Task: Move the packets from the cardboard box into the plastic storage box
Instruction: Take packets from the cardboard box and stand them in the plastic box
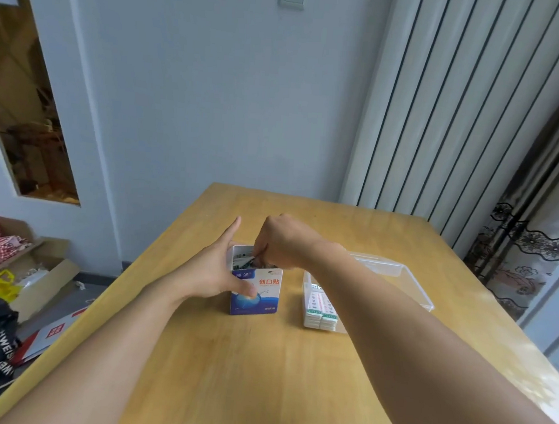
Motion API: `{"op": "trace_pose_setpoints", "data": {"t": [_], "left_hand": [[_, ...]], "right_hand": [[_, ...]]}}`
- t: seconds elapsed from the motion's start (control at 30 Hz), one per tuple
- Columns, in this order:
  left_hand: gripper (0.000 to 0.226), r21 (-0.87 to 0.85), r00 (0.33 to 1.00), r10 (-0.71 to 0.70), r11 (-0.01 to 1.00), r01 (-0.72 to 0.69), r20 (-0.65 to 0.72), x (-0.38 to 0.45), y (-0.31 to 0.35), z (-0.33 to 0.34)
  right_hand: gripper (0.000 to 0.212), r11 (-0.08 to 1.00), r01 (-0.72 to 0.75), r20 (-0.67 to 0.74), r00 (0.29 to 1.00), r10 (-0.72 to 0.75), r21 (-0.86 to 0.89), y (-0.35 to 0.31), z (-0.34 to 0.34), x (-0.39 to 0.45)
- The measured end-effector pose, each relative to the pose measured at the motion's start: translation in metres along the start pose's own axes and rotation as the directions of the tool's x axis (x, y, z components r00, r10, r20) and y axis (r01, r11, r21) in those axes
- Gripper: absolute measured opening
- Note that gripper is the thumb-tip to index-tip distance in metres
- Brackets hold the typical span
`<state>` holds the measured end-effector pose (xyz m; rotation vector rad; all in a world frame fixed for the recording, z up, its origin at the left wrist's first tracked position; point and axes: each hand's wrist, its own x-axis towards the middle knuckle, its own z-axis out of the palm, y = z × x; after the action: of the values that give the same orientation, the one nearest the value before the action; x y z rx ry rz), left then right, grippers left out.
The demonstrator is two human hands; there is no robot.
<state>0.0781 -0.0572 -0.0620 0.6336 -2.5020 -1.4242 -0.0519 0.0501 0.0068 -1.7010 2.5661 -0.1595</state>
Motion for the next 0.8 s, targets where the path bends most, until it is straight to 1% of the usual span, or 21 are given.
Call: {"op": "trace_pose_setpoints", "data": {"t": [0.13,0.2,0.27,0.33,0.43,0.53,0.6,0.67,0.73,0.8], "left_hand": [[0.147,0.016,1.0,-0.008,1.0,0.008,0.027,0.002,0.001,-0.003],[0.146,0.058,0.999,-0.01,0.998,0.008,0.04,0.003,0.001,-0.003],[0.145,0.099,0.999,-0.018,0.995,0.014,0.044,0.003,0.002,-0.003],[0.146,0.107,0.999,-0.028,0.994,0.024,0.039,0.004,0.003,-0.002],[0.148,0.081,0.999,-0.039,0.996,0.038,0.016,0.003,0.004,-0.001],[0.151,0.063,0.999,-0.033,0.997,0.032,0.006,0.004,0.002,0.0],[0.151,0.063,1.0,-0.019,0.998,0.019,0.007,0.005,0.0,-0.001],[0.151,0.066,1.0,-0.008,0.998,0.008,0.006,0.007,0.0,0.0],[0.151,0.057,1.0,-0.001,0.998,0.0,0.016,0.009,-0.002,0.0],[0.151,0.051,1.0,0.003,0.999,-0.004,0.015,0.011,-0.003,0.0]], "right_hand": [[0.015,0.996,0.015,-0.064,0.998,-0.009,0.086,0.005,-0.009,-0.002],[0.014,0.991,0.025,-0.103,0.995,-0.011,0.134,0.008,-0.011,-0.003],[0.015,0.988,0.044,-0.101,0.994,-0.029,0.15,0.009,-0.011,-0.003],[0.016,0.988,0.059,-0.061,0.997,-0.051,0.142,0.008,-0.008,-0.003],[0.028,0.993,0.078,0.001,0.997,-0.078,0.087,0.004,-0.001,0.001],[0.021,0.998,0.066,0.058,0.996,-0.065,-0.014,-0.003,0.009,0.009],[0.018,0.999,0.028,0.063,0.998,-0.027,-0.027,-0.009,0.013,0.013],[0.022,1.0,-0.004,0.047,0.999,0.005,-0.031,-0.012,0.015,0.013],[0.022,0.999,-0.01,0.026,1.0,0.011,-0.041,-0.014,0.012,0.011],[0.018,0.999,-0.006,-0.011,1.0,0.005,-0.033,-0.011,0.009,0.007]]}}
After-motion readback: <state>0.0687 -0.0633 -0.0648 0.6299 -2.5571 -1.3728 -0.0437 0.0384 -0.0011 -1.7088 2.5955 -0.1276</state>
